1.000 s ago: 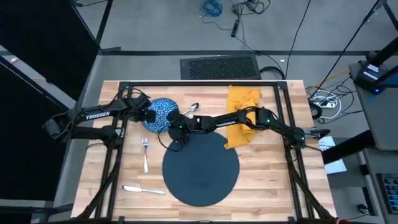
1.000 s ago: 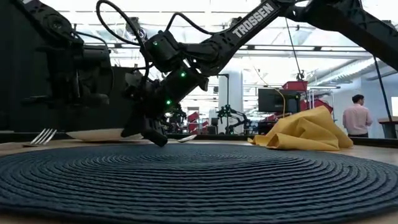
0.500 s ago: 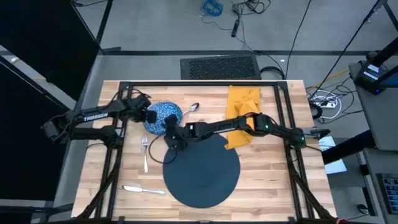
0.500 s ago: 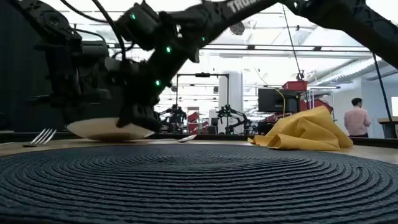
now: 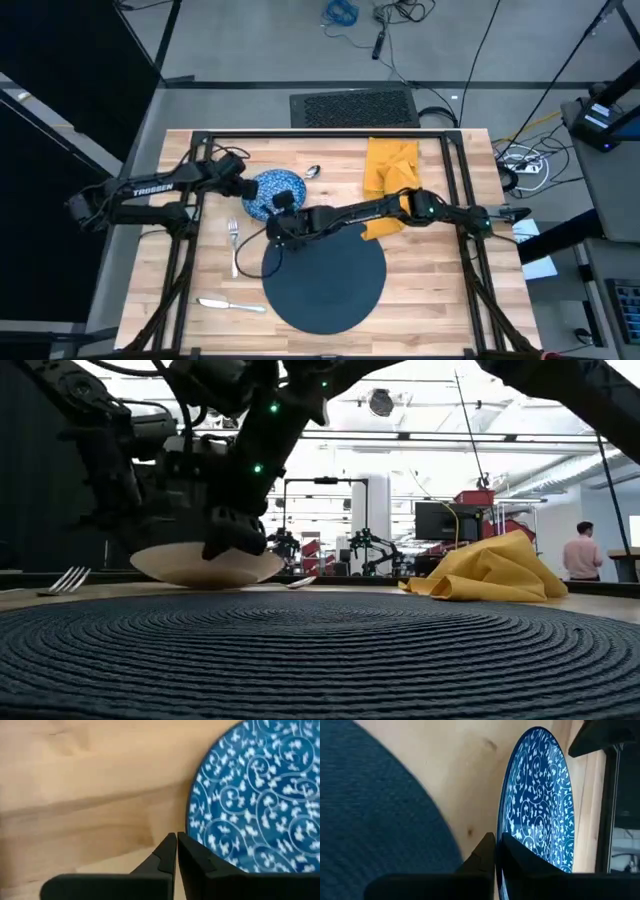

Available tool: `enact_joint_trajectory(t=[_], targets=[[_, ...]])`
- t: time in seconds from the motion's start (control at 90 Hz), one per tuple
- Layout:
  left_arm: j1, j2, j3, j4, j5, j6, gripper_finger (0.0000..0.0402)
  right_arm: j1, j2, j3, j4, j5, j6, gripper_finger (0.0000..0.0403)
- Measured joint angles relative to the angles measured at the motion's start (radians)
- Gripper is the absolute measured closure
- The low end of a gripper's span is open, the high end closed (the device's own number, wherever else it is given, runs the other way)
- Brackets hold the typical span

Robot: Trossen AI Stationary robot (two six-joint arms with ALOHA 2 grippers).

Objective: Set table place
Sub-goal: Put the blue plate on the blue table mat

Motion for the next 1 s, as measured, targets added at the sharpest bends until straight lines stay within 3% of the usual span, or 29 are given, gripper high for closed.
enact_joint_trajectory(t=[0.256,0.489,0.767,0.911,1.0], targets=[[-0.037,-0.027,0.000,0.014,-0.095,0.001,0.0401,0.073,-0.029,0.000,-0.132,0.008,0.174,0.0402],[-0.031,-0.077,0.000,0.014,-0.098,0.028,0.0401,0.148,-0.099,0.000,-0.263,0.016,0.354,0.0402],[-0.031,-0.085,0.000,0.012,-0.112,0.050,0.0401,0.282,-0.137,0.000,-0.405,-0.048,0.601,0.0402],[-0.015,-0.085,0.000,0.015,-0.130,0.053,0.0401,0.331,-0.141,0.000,-0.418,0.025,0.646,0.0402],[-0.010,-0.085,0.000,0.019,-0.124,0.052,0.0401,0.333,-0.147,0.000,-0.433,0.014,0.684,0.0402]])
